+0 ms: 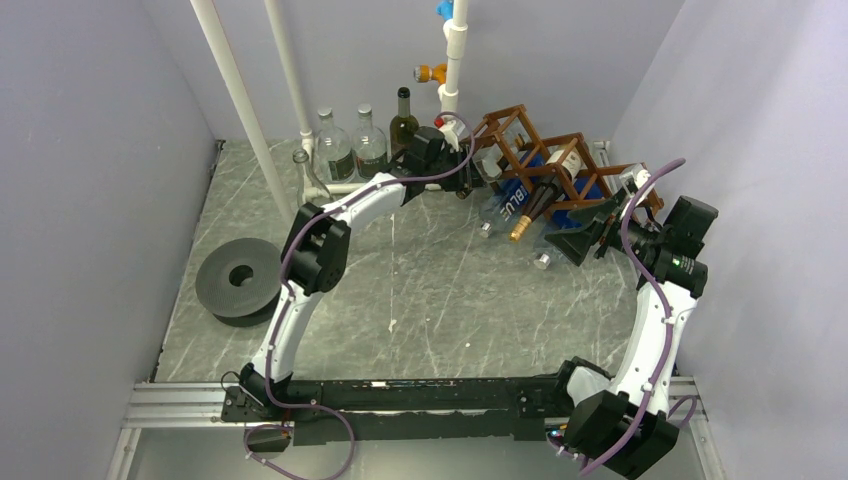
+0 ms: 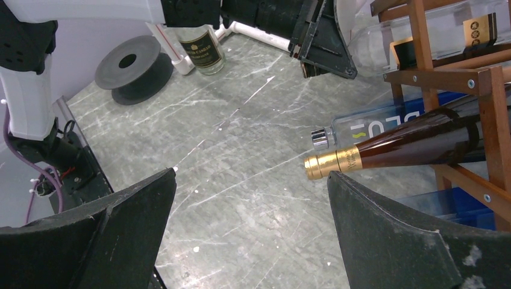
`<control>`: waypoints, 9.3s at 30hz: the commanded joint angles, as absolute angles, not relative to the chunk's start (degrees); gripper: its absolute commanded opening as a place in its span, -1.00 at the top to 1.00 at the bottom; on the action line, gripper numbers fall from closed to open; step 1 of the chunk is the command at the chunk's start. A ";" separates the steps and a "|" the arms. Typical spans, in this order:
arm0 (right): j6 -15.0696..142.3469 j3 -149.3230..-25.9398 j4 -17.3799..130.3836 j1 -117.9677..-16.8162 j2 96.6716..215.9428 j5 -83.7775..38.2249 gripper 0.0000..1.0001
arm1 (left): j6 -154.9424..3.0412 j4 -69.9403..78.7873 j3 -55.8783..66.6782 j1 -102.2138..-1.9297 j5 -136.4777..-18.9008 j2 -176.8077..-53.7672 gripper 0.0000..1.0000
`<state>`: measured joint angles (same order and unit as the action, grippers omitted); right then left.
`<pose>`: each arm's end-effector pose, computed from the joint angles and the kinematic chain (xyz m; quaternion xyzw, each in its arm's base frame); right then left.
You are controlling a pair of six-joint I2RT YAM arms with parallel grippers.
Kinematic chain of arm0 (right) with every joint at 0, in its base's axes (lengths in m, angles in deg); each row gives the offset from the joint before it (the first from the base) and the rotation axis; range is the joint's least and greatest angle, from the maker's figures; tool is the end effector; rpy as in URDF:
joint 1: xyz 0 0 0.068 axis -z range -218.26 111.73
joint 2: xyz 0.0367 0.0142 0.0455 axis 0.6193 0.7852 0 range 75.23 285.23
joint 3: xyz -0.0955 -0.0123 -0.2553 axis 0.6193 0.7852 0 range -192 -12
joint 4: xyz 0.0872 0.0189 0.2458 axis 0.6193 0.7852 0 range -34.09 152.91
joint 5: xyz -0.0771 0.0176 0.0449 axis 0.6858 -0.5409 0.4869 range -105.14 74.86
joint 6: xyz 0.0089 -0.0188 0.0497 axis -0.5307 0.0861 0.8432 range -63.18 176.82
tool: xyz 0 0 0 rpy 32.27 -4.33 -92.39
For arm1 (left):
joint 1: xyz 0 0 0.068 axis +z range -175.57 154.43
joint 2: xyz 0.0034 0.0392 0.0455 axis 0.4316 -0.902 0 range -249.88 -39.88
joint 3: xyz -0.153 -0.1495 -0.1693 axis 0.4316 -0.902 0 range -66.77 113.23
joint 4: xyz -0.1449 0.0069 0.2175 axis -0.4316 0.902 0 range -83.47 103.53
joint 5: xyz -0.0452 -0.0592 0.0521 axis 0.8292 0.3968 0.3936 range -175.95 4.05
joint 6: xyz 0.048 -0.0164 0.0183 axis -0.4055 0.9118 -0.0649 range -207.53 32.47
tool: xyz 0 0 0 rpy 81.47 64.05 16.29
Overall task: Take the wine bottle off the wine rack
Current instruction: Pick up the wine bottle from the wine rack.
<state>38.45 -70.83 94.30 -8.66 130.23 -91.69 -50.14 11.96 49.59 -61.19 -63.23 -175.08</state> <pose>0.1708 -0.0573 0.3595 -0.2188 0.7198 0.3525 0.5565 0.4439 -0.3349 0.2333 0.0942 0.8250 -0.4495 0.3292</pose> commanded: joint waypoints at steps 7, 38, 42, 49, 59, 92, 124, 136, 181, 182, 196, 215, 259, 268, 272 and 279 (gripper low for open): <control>38.54 -70.97 92.21 -8.22 129.28 -93.19 -0.99 | -48.92 11.53 52.86 -61.34 -62.48 -176.55 0.21; 38.72 -70.64 92.25 -8.12 128.41 -93.71 -0.99 | -54.88 -11.39 18.84 -61.34 -62.94 -151.42 1.00; 38.89 -70.45 92.04 -8.12 128.28 -93.71 -0.99 | -55.91 -13.77 15.14 -61.34 -63.14 -149.46 1.00; 37.00 -70.36 93.19 -8.11 128.07 -92.93 -0.99 | -58.24 -16.82 11.09 -61.34 -62.88 -146.87 1.00; 34.87 -70.71 94.75 -8.16 128.63 -93.09 -0.99 | -60.01 -19.58 7.29 -61.34 -63.80 -144.24 1.00; -41.83 -101.60 110.16 -48.59 162.54 -53.43 -0.99 | -56.56 -22.43 3.63 -61.43 -58.16 -144.25 1.00; -51.23 -101.32 85.03 -53.21 182.43 -39.93 -0.91 | -54.32 -22.30 2.70 -59.51 -52.04 -143.75 1.00; -49.95 -103.32 86.85 -55.59 183.82 -41.61 -0.43 | -54.99 -21.45 0.41 -58.65 -51.86 -139.87 1.00; -10.06 -93.32 89.86 -78.11 174.08 -58.63 0.47 | -57.12 15.10 -13.09 -56.66 -53.16 -106.93 1.00; -8.69 -92.77 89.14 -78.23 173.94 -59.35 0.47 | -57.20 15.77 -13.15 -56.65 -53.16 -106.53 1.00; 3.54 -80.63 73.46 -78.61 169.82 -67.18 0.49 | -60.77 23.50 -9.48 -56.68 -52.16 -105.98 0.74; 13.95 -70.11 59.47 -76.44 165.79 -71.68 0.54 | -59.03 20.38 -10.83 -57.08 -57.90 -102.42 -0.18; 26.32 -62.19 45.54 -69.16 165.17 -81.13 0.42 | -76.65 -32.84 -33.09 -65.04 -71.77 -102.61 -0.42; 26.54 -62.09 45.28 -68.83 165.55 -81.43 0.29 | -76.86 -34.54 -32.84 -65.04 -69.84 -105.89 -0.07; 26.65 -62.01 45.26 -68.85 165.82 -81.40 0.15 | -77.56 -33.91 -32.58 -65.04 -67.93 -106.56 0.65; 30.39 -63.16 46.06 -68.60 165.93 -78.49 -0.51 | -79.31 -30.16 -30.44 -64.95 -67.41 -105.58 1.00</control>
<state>26.65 -60.90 51.02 -68.83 168.74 -74.12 -75.69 -31.86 -32.77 -65.12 -68.78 -106.14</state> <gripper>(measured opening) 0.695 0.330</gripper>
